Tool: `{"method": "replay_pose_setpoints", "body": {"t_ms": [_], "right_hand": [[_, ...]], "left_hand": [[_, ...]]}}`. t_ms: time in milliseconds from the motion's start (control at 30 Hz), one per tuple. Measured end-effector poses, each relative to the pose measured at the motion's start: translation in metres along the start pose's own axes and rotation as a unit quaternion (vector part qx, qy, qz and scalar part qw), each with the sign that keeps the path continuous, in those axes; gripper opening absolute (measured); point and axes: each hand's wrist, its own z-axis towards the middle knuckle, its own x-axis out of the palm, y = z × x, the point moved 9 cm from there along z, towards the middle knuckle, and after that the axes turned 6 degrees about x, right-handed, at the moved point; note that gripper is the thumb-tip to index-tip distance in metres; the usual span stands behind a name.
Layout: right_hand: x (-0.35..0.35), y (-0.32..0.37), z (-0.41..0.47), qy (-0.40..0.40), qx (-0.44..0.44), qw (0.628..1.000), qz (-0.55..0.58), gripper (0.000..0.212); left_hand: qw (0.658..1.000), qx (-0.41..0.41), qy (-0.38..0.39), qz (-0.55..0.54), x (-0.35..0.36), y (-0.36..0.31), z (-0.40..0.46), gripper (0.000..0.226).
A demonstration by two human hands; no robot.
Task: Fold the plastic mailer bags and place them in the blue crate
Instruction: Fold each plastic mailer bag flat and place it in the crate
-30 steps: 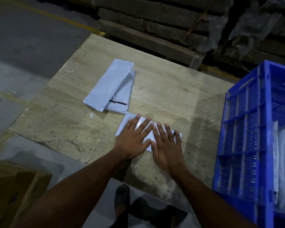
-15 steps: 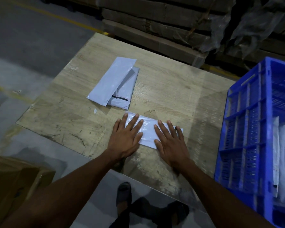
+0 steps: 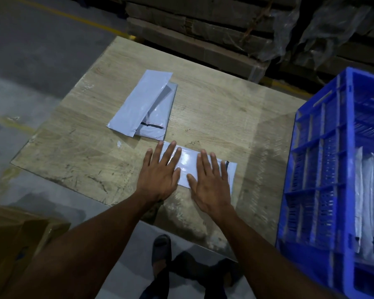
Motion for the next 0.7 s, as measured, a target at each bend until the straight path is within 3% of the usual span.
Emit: {"method": "replay_pose_setpoints", "body": {"t_ms": [133, 333, 567, 700], "right_hand": [[-0.003, -0.041, -0.018, -0.009, 0.027, 1.0, 0.01, 0.078], [-0.008, -0.048, -0.019, 0.035, 0.04, 0.997, 0.047, 0.084], [-0.003, 0.02, -0.02, 0.024, -0.136, 0.989, -0.045, 0.064], [-0.002, -0.028, -0.022, 0.026, -0.071, 0.997, -0.022, 0.074]], "left_hand": [[1.0, -0.009, -0.002, -0.009, 0.0, 0.003, 0.0, 0.067], [0.998, -0.046, -0.003, -0.04, 0.0, 0.006, -0.017, 0.069], [0.997, -0.071, -0.021, -0.014, -0.001, 0.007, -0.042, 0.069], [0.997, -0.07, -0.014, -0.005, 0.003, 0.01, -0.04, 0.07]]}}
